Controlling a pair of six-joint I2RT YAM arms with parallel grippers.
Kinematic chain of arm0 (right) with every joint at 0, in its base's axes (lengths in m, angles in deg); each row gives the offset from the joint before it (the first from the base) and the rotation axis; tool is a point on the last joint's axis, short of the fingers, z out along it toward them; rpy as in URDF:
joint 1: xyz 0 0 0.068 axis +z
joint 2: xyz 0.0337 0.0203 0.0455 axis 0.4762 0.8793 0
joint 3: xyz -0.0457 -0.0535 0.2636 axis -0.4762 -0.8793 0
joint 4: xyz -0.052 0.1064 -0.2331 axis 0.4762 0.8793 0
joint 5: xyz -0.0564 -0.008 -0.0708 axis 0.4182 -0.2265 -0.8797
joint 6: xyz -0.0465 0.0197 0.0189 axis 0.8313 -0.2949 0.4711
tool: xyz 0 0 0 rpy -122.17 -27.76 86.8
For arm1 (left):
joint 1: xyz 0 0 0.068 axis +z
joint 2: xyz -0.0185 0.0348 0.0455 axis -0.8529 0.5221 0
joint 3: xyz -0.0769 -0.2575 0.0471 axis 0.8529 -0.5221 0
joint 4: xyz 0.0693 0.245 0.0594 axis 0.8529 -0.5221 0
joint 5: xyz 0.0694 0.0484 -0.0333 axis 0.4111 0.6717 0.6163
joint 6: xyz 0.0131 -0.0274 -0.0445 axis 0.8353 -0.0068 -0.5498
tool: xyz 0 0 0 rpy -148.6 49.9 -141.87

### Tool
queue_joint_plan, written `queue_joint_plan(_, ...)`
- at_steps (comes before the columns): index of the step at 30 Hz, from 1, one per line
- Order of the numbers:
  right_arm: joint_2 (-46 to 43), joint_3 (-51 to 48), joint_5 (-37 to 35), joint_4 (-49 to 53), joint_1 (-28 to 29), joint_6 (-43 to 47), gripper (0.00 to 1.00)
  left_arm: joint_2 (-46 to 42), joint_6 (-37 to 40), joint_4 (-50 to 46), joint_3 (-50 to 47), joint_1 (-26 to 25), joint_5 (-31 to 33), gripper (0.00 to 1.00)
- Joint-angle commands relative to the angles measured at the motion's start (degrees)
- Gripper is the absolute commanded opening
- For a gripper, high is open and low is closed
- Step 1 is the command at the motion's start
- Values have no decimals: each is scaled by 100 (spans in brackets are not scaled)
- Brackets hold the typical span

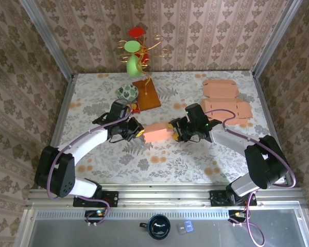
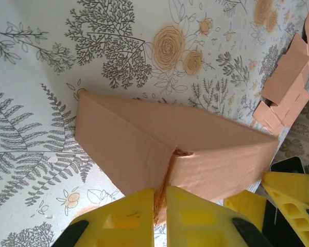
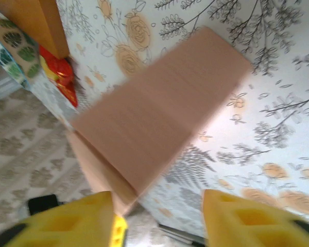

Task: Fold the paper box

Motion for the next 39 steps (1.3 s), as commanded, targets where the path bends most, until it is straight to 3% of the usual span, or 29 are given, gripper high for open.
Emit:
queue_joint_plan(1, -197, 345, 75, 697, -118, 371, 67, -1, 380, -242, -163, -7, 99, 11)
queue_joint_plan(4, -305, 401, 179, 670, -286, 369, 78, -42, 697, -388, -72, -74, 251, 9)
queue_joint_plan(9, -37, 207, 786, 131, -536, 22, 86, -158, 1223, -637, 72, -324, 685, 8)
queue_joint_plan(13, 220, 118, 1035, -412, -573, -236, 88, -202, 1379, -686, 67, -501, 883, 8)
queue_joint_plan(19, 608, 520, 1152, -285, -579, 5, 88, -220, 1467, -737, 46, -748, 1090, 8)
queue_joint_plan(23, 870, 426, 1256, -473, -597, 62, 81, -237, 1506, -712, 50, -913, 1177, 8)
queue_joint_plan(28, 742, 10, 1302, -640, -608, 101, 60, -324, 1486, -767, 38, -1122, 1352, 9)
queue_joint_plan(30, 557, -213, 1263, -435, -608, 250, 58, -373, 1450, -760, -1, -1175, 1394, 10)
queue_joint_plan(39, -393, -679, 1082, 937, -617, 1389, 81, -286, 1361, -682, -173, -1273, 1234, 15)
